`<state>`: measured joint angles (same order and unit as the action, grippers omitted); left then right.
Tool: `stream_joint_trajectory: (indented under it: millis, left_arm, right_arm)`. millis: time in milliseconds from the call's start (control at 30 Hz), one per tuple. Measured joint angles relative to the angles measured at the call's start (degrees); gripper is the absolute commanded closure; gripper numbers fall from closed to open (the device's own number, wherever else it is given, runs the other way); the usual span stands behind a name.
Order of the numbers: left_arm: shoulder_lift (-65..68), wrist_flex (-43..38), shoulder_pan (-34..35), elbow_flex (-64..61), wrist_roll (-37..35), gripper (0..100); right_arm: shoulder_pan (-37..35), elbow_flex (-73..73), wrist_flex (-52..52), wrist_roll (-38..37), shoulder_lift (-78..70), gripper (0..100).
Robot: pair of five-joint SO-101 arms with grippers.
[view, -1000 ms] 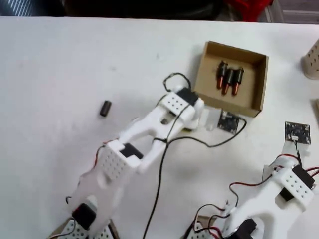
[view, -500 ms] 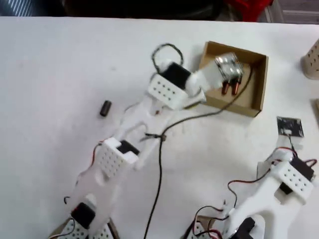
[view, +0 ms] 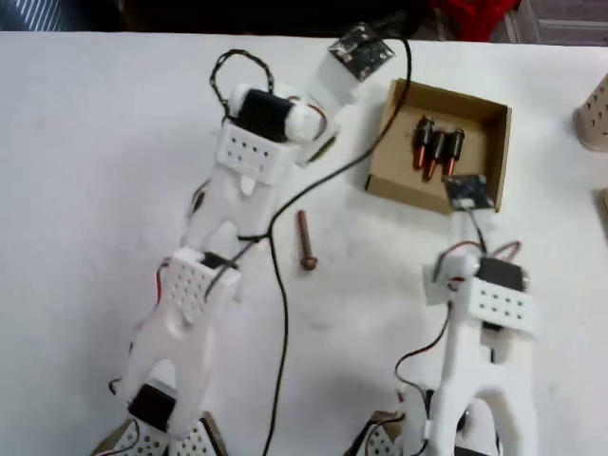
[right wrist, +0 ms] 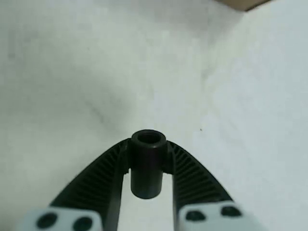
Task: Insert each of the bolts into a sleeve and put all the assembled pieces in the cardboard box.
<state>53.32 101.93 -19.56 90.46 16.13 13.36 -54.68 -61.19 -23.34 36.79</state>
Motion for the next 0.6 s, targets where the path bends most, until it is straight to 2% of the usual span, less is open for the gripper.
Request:
stream_joint_trajectory:
  millis: [300,600]
  left_arm:
    - [0.18,0.00,3.08,2.37,-3.43,98]
    - [0.18,0.00,4.57,2.37,-5.71,98]
  right_arm:
    - [-15.03,0.00,11.43,12.84,0.00,98.2]
    - [-20.57,-7.74,29.98,21.01,0.00,98.2]
